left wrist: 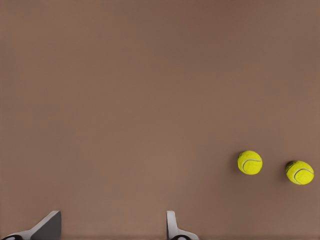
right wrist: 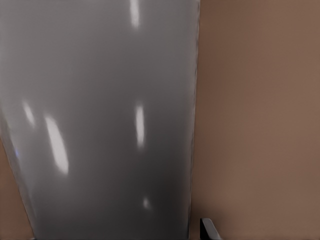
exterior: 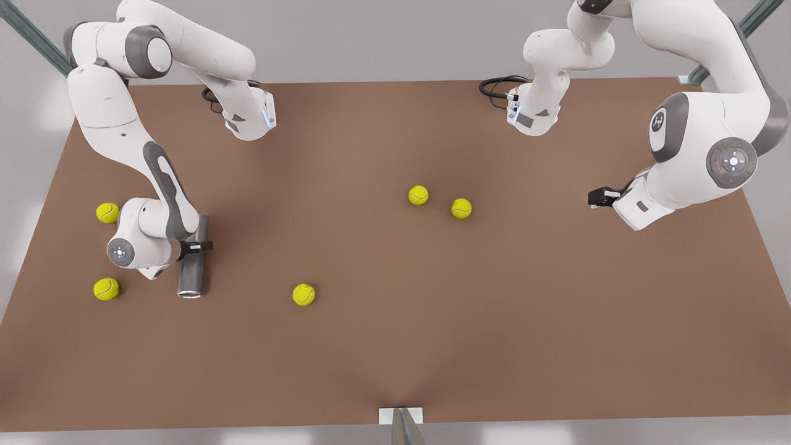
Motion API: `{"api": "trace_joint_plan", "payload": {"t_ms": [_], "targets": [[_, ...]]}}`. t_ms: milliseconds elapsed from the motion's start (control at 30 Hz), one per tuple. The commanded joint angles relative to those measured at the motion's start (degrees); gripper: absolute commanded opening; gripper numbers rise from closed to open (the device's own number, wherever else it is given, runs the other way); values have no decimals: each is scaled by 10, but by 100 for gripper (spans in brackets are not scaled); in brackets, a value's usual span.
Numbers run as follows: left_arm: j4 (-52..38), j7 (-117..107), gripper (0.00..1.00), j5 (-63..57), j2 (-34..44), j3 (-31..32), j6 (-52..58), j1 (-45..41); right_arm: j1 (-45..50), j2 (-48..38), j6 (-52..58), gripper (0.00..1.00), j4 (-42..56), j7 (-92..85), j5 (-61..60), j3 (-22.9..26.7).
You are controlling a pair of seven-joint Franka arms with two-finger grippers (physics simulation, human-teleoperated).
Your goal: Put the tennis tube upright
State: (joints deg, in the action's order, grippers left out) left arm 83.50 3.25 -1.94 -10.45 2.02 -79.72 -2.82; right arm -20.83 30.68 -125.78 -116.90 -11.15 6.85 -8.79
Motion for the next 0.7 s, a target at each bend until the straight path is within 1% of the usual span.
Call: {"api": "trace_joint_plan", "payload": {"t_ms": [0,67,100,433,533,633,667], "targets": [[0,0,100,0,0,0,0,0,0,0,0,80,0,-1,0,0],[0,0,100,0,0,0,0,1,1,0,1,76,1,-1,0,0],[0,0,100,0,0,0,0,1,1,0,1,75,1,-1,0,0],[0,0,100,0,-1,0,0,1,6,-1,7,77,7,1,0,0],[0,-1,100,0,-1,0,0,1,13,-6,41,78,22,1,0,-1],[0,-1,100,0,-1,0,0,1,16,-7,48,77,26,1,0,-2],[0,-1,100,0,-2,0,0,1,14,-7,59,77,36,1,0,-10]]}}
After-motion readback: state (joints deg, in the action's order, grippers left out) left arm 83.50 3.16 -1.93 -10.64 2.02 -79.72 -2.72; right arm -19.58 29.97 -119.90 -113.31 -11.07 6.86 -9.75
